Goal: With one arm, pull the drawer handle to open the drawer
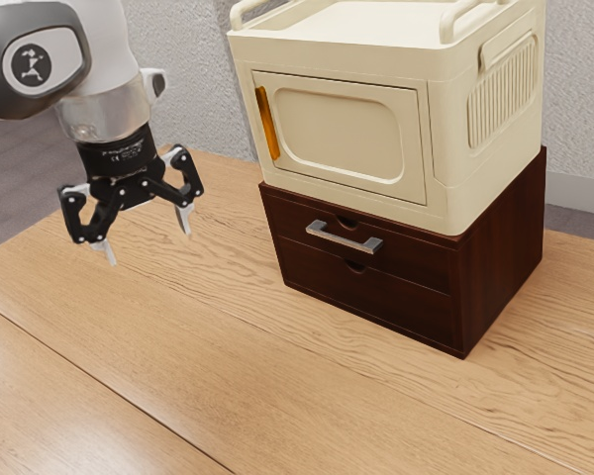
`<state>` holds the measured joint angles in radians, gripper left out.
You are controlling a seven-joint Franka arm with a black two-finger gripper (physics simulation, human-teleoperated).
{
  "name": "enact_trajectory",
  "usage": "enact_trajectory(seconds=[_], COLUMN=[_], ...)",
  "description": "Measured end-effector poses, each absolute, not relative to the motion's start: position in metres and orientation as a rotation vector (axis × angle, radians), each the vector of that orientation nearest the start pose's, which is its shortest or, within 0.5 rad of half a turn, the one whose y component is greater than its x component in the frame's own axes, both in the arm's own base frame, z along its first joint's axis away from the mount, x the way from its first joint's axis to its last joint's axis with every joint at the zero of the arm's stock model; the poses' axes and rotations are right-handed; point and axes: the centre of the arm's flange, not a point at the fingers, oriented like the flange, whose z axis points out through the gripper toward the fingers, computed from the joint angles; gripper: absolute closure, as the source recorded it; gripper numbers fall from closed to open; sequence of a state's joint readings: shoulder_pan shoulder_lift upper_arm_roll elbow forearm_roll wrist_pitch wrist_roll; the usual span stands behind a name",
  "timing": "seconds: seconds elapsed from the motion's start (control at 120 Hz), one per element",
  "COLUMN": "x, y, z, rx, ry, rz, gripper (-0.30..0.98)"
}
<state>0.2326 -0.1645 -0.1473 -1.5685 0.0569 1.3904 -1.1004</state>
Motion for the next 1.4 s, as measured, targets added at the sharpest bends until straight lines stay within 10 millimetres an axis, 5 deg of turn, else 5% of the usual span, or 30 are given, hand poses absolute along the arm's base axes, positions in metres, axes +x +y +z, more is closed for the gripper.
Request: enact_trajectory(seconds=[0.217, 0.317, 0.442, 0.767, 1.133, 1.4], x=[0.479, 0.484, 0.518, 0.566, 0.594, 0.617], y=[0.044, 0.009, -0.008, -0.034, -0.037, -0.019], z=[0.694, 0.697, 0.674, 0.634, 0.597, 0.581], rx=[-2.390, -2.419, -2.448, -2.491, -2.447, -2.402], ry=[-1.928, -1.924, -1.992, -2.192, -2.311, -2.382], rz=[-0.064, -0.093, -0.121, -0.216, -0.204, -0.222], gripper=[0.00, 0.00, 0.00, 0.00, 0.00, 0.00])
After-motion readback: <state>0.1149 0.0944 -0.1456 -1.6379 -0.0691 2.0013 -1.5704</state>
